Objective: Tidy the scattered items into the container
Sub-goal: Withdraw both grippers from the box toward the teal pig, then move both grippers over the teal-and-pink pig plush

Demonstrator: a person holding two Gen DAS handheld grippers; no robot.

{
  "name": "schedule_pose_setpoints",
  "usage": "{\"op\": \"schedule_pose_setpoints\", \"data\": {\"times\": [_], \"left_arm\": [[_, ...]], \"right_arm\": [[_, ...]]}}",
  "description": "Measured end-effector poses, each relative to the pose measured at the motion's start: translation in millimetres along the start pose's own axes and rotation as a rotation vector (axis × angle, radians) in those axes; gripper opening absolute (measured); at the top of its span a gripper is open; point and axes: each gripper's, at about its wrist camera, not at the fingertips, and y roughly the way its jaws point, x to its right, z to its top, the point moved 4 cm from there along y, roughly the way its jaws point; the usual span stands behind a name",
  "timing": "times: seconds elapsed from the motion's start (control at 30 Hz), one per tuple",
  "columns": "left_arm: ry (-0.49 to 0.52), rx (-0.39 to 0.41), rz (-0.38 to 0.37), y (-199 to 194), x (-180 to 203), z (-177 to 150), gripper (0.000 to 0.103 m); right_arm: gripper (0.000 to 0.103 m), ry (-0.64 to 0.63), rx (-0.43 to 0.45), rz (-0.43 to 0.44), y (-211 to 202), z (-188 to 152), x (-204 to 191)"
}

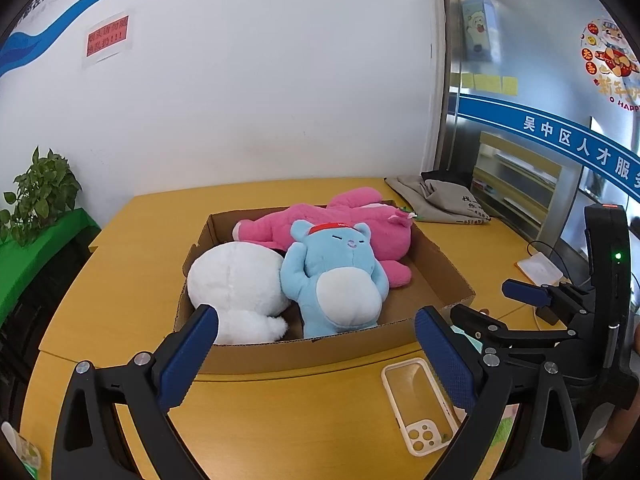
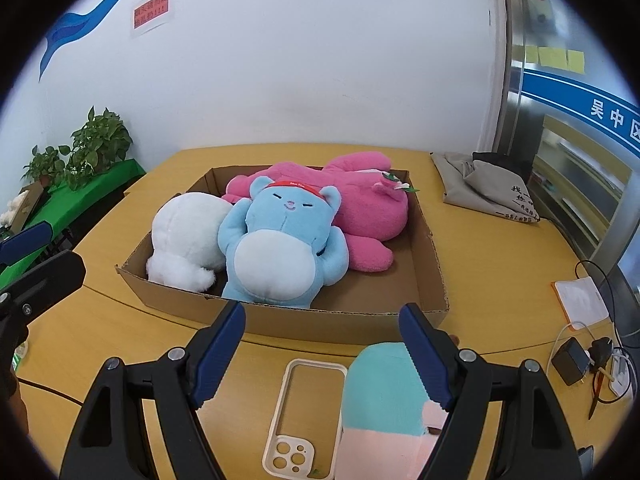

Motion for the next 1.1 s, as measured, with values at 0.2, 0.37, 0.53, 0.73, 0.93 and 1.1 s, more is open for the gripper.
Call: {"op": "schedule_pose_setpoints", "data": {"times": [0.2,0.37,0.53,0.73,0.93,1.1], "left_arm": [[-0.005,-0.01,0.005,1,-2,-1,0.1],[-0.01,-0.014,-0.002,3,-2,-3,0.1],[-0.005,-0.02,-0.009,6,1,-4,0.1],[-0.015,-0.037,-0.018,11,2,-6,0.1],[-0.016,-0.049,-0.028,15,7,-9,0.1],[-0.021,-0.077,-0.068,23,15,-12,0.1]], "right_arm": [[0.079,0.01,0.001,0.001,1,-1,2],[0.079,0.014,-0.003,-0.001,3,-3,4],[0.079,0.016,-0.003,-0.003,4,-3,5],[0.079,0.021,-0.004,-0.002,6,-5,9],[0.079,0.028,-0.007,0.004,7,-10,14],[0.079,0.032,0.009,-0.011,-1,-20,28]]}}
